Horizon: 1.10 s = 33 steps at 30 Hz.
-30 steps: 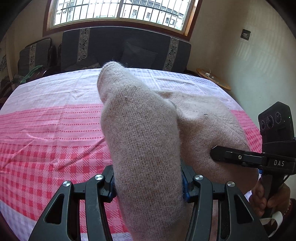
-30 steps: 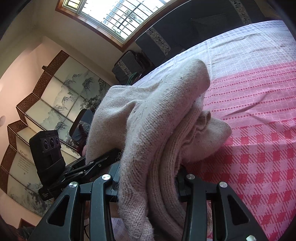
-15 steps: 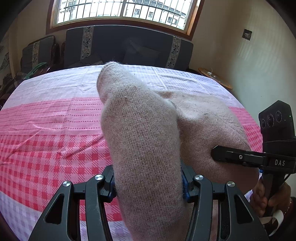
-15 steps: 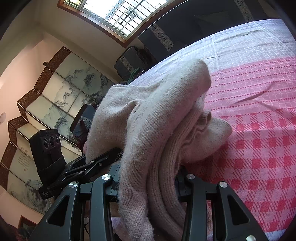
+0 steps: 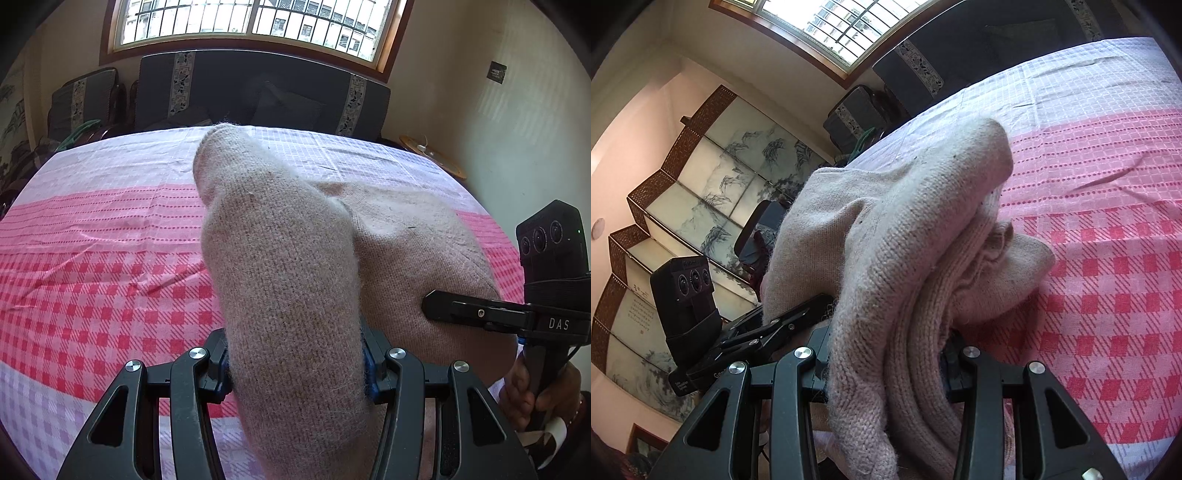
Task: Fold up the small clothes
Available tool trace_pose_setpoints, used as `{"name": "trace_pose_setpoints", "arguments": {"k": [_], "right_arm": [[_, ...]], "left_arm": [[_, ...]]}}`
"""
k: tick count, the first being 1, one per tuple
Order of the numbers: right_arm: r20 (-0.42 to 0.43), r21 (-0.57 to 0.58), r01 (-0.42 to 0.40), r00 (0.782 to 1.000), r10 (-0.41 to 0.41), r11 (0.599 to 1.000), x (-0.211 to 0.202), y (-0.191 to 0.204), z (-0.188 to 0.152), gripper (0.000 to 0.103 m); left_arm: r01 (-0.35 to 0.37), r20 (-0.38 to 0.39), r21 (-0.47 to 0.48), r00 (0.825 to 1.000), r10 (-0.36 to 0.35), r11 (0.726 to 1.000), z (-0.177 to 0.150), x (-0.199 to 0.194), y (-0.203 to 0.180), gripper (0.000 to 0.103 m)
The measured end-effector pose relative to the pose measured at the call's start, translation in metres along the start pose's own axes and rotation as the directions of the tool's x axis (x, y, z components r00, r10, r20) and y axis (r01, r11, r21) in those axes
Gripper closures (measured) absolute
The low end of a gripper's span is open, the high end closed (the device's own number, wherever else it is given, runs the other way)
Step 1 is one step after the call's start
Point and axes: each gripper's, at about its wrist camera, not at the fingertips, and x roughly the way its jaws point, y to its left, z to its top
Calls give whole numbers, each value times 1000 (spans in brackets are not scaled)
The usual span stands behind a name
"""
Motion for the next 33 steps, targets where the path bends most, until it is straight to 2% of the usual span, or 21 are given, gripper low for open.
{"name": "trace_pose_setpoints", "arguments": {"k": [9, 17, 33], "right_arm": [[-5, 0, -2, 1000, 2, 1000, 1, 0, 1, 66], [0, -2, -9, 1000, 9, 1000, 2, -1, 1, 66], [-7, 5, 8, 1000, -8, 1000, 3, -7, -11, 66]], "left_arm": [[3, 4, 3, 1000, -3, 1000, -16, -11, 6, 50], [-7, 13, 21, 1000, 6, 1000, -16, -19, 6, 50], [-44, 5, 46, 999, 44, 998, -27, -3, -1, 50]]}}
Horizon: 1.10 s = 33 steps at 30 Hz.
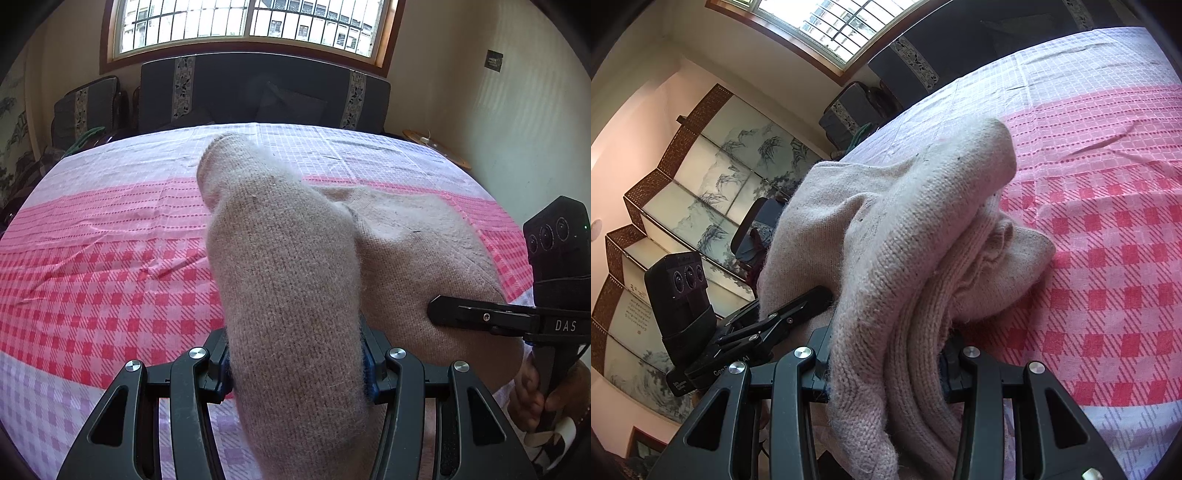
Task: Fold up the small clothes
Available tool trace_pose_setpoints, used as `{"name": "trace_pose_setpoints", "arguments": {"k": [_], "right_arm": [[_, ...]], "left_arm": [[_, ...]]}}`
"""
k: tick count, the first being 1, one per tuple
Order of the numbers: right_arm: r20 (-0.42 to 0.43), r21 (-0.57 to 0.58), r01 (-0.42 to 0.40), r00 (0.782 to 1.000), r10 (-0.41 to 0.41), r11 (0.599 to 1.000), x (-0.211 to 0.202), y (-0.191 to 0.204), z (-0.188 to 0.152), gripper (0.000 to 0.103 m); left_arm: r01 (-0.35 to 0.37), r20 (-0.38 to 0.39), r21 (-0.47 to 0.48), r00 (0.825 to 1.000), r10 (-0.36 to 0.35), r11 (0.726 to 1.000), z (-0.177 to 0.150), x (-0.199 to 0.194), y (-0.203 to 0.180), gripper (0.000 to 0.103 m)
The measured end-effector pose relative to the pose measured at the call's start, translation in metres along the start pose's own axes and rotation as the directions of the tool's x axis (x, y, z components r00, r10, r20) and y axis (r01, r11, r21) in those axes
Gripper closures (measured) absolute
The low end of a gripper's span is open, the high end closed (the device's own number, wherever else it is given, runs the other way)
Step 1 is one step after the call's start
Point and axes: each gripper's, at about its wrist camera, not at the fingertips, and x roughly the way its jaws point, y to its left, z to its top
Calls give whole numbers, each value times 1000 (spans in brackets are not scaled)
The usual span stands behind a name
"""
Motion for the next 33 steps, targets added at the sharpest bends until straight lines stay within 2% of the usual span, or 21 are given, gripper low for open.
{"name": "trace_pose_setpoints", "arguments": {"k": [9, 11, 13, 15, 16, 18, 19, 23, 27, 33], "right_arm": [[1, 5, 23, 1000, -23, 1000, 0, -6, -9, 66], [3, 2, 30, 1000, -30, 1000, 0, -7, -11, 65], [6, -16, 46, 999, -46, 999, 0, -6, -14, 64], [15, -42, 67, 998, -66, 997, -1, -2, -17, 58], [28, -55, 86, 996, -84, 995, -4, 1, -20, 57], [70, -95, 128, 990, -122, 987, -14, 12, -28, 55], [93, -120, 151, 986, -140, 981, -20, 19, -31, 55], [200, -172, 204, 965, -168, 964, -48, 38, -38, 51], [301, -216, 221, 942, -151, 951, -78, 58, -39, 47], [415, -299, 337, 889, -196, 893, -99, 93, -45, 36]], "left_arm": [[-56, 43, 19, 998, 56, 998, -15, 7, -10, 46], [-78, 62, 26, 995, 76, 997, -18, 7, -12, 43], [-117, 86, 37, 990, 114, 992, -23, 7, -14, 35], [-178, 136, 57, 976, 169, 982, -28, 3, -18, 29], [-223, 170, 71, 963, 208, 972, -30, 0, -21, 27], [-326, 234, 82, 925, 300, 942, -31, -10, -23, 20], [-352, 262, 78, 910, 321, 933, -31, -14, -25, 17], [-329, 339, 46, 894, 295, 943, -29, -38, -27, 11], [-363, 420, 31, 850, 318, 931, -22, -63, -38, 4], [-320, 472, 16, 837, 275, 947, -16, -93, -48, 0]]}}
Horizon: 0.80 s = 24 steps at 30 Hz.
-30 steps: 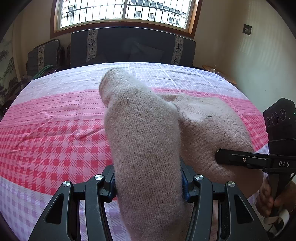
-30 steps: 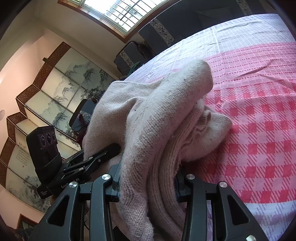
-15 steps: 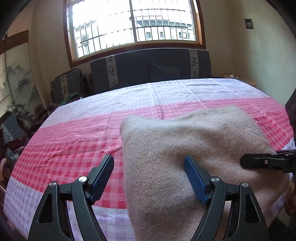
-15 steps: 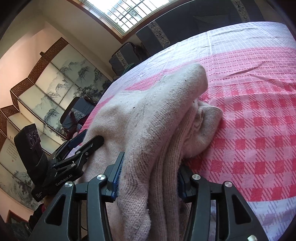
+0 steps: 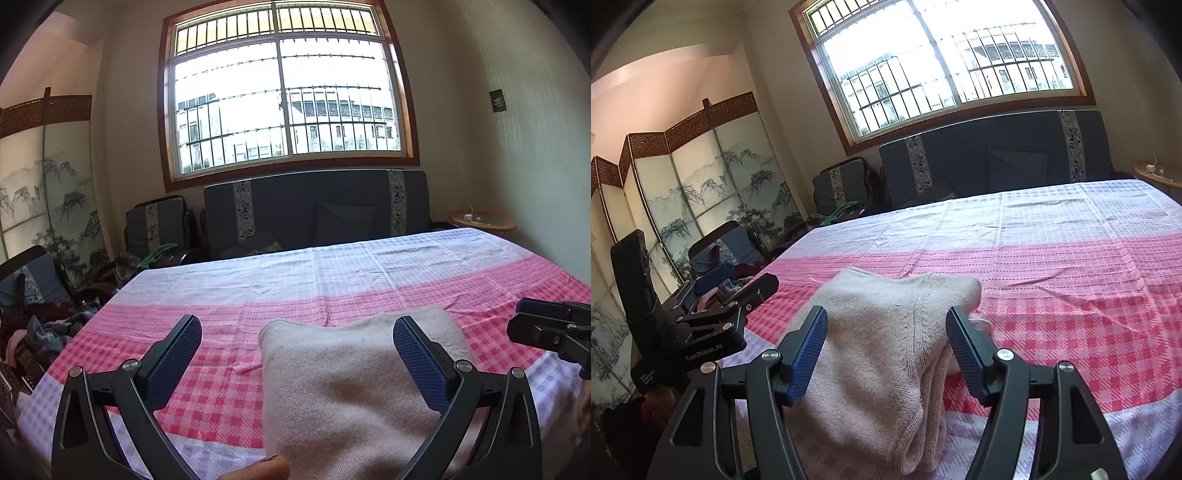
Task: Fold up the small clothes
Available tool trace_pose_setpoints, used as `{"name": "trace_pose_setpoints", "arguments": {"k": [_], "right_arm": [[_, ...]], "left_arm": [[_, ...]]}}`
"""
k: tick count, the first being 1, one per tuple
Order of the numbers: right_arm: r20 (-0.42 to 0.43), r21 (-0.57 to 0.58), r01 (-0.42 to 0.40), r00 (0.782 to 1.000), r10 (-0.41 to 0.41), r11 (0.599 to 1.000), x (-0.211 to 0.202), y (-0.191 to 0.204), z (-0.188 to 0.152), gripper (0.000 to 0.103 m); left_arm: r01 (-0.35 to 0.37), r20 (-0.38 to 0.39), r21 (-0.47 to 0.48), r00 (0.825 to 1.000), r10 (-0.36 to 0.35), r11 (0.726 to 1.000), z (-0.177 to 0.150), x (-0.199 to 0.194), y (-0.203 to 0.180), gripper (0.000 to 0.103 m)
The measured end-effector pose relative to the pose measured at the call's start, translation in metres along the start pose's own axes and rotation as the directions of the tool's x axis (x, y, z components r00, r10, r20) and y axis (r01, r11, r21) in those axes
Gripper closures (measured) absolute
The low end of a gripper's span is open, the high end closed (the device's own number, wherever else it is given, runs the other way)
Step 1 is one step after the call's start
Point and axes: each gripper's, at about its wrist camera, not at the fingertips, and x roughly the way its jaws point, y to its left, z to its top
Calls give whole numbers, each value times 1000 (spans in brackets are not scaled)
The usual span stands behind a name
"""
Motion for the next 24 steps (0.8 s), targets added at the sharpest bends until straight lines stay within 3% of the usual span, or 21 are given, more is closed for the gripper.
{"name": "trace_pose_setpoints", "arguments": {"k": [6, 15, 21, 24], "right_arm": [[35, -88, 45, 999, -42, 995, -8, 20, 2, 31], [16, -87, 26, 1000, -25, 996, -4, 18, -1, 28], [-8, -78, 29, 1000, -29, 997, 0, 16, -6, 26], [-12, -71, 46, 999, -47, 996, 2, 16, -7, 22]], "left_arm": [[39, 11, -40, 999, -39, 998, 12, -12, 3, 0], [40, 5, -9, 999, -40, 999, 12, -14, -6, 0], [1, 12, 34, 1000, -2, 999, 5, -11, -18, 0], [24, -11, 37, 1000, -23, 999, 4, -10, -22, 0]]}}
